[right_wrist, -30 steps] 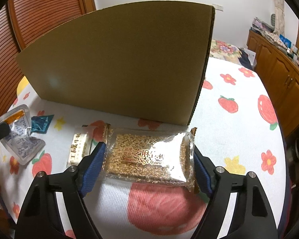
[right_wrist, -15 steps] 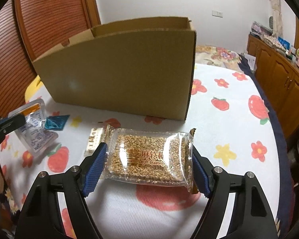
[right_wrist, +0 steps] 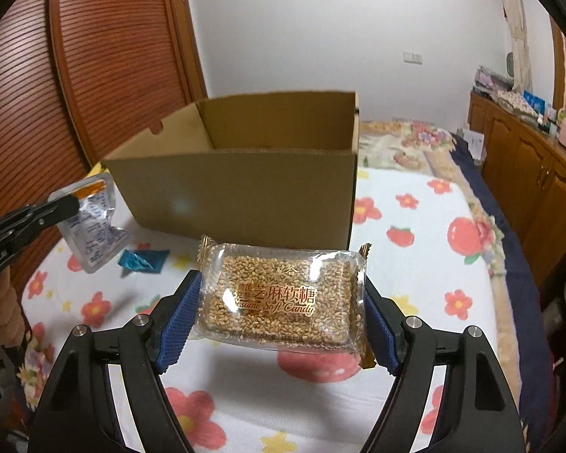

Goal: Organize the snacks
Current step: 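Carry the candy bar and silver pouch over the cardboard box with both tools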

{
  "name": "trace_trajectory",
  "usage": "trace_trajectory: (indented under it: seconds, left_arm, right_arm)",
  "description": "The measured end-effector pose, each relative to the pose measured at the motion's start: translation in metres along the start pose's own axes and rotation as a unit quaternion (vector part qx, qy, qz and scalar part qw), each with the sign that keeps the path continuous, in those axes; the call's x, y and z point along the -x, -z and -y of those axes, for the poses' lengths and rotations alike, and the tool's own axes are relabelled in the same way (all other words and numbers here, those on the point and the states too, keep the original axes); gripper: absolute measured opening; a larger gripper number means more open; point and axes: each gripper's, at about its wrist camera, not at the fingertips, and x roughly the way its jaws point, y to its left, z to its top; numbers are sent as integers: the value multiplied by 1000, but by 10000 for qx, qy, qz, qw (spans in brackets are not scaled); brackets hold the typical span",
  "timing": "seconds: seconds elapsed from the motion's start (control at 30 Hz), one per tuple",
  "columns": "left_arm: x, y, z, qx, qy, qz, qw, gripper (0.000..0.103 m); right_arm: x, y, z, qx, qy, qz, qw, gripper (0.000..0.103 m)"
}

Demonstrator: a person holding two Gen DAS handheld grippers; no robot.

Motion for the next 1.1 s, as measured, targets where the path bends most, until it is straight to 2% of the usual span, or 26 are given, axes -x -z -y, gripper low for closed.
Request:
trace_trajectory:
  seconds: [0.37, 0.77, 1.1]
  left_arm:
    - [3, -29, -11, 5, -37, 277, 9996, 0]
    - [-15, -53, -24, -35, -178, 439, 9989, 0]
    - [-38, -62, -49, 220, -354, 297, 9987, 0]
  right_arm:
    - [19, -24, -12, 237, -8, 303, 9993, 81]
    - [18, -52, -16, 369, -64, 458, 9982, 81]
    - [4, -72, -22, 471, -31, 476, 9978, 81]
